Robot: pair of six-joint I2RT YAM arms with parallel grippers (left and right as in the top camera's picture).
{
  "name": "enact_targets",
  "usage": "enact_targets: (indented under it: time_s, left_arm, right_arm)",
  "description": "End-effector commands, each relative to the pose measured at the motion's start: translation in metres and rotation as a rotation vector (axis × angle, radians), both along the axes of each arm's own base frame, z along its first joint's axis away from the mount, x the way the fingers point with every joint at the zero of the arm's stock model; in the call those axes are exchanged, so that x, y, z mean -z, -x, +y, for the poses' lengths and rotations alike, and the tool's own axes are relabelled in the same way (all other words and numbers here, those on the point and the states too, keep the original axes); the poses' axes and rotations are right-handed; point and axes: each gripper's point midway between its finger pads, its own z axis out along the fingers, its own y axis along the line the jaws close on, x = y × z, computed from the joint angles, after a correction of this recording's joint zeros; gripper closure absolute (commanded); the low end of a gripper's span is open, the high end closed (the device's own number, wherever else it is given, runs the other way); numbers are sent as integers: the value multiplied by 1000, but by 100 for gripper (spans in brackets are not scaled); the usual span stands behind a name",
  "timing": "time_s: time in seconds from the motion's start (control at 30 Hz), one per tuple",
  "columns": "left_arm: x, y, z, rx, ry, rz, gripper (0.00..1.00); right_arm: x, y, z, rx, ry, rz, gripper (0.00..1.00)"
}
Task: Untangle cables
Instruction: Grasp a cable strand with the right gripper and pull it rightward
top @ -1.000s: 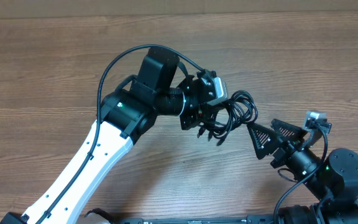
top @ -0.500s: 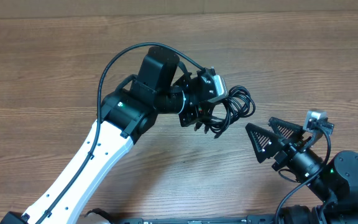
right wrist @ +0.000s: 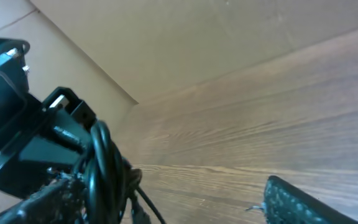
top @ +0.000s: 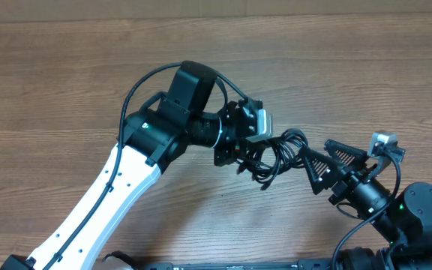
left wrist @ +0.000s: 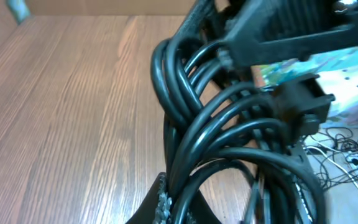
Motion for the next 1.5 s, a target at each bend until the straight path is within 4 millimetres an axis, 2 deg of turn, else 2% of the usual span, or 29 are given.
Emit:
enact_targets:
  time_s: [0.0, 0.1, 0.4, 0.6, 0.77, 0.93, 0.97, 1.03, 1.07, 1.1, 1.13, 1.17, 1.2, 1.27, 1.3, 1.33, 1.47]
  left_arm:
    - [-14, 17, -7, 121, 83, -17, 96]
    - [-20, 20, -8, 147, 115, -21, 96]
    - [-29, 21, -12, 173, 159, -51, 96]
    - [-35, 18, -14, 162, 180, -40, 96]
    - [-44, 26, -15, 211, 226, -38, 96]
    - [-44, 25, -15, 209, 224, -36, 96]
    - [-43, 24, -15, 203, 220, -39, 96]
    - [-40, 20, -15, 183, 205, -47, 95]
    - [-39, 19, -15, 173, 197, -48, 91]
    - [-38, 17, -15, 160, 189, -42, 81]
    - [-36, 15, -15, 142, 180, -27, 64]
    - [-35, 12, -15, 120, 170, -10, 37]
    - [-34, 10, -14, 100, 160, 2, 32]
    - [-31, 4, -14, 56, 139, 27, 29]
    - [-29, 2, -14, 37, 130, 40, 20]
    - [-28, 0, -14, 20, 124, 53, 2]
    - [-21, -11, -11, -82, 81, 119, 0]
  right_arm:
    - [-13, 0, -5, 30, 2, -33, 15]
    - [-12, 0, -5, 29, 3, -30, 18]
    - [-12, 5, 3, -30, 28, -50, 46]
    - [-17, 17, 18, -160, 89, -134, 47]
    - [-19, 24, 26, -228, 113, -173, 48]
    - [-20, 24, 26, -228, 113, -178, 85]
    - [-20, 24, 26, -228, 113, -180, 96]
    - [-20, 23, 25, -219, 114, -179, 96]
    - [-20, 22, 24, -208, 114, -176, 96]
    - [-19, 20, 21, -189, 112, -166, 96]
    - [-18, 18, 20, -175, 110, -157, 96]
    - [-16, 15, 16, -143, 102, -134, 96]
    - [-13, 12, 12, -112, 95, -113, 96]
    - [-7, 6, 3, -43, 85, -68, 96]
    - [-4, 4, -1, -12, 80, -49, 96]
    - [-2, 2, -5, 14, 73, -32, 96]
    - [0, -2, -11, 64, 47, 3, 96]
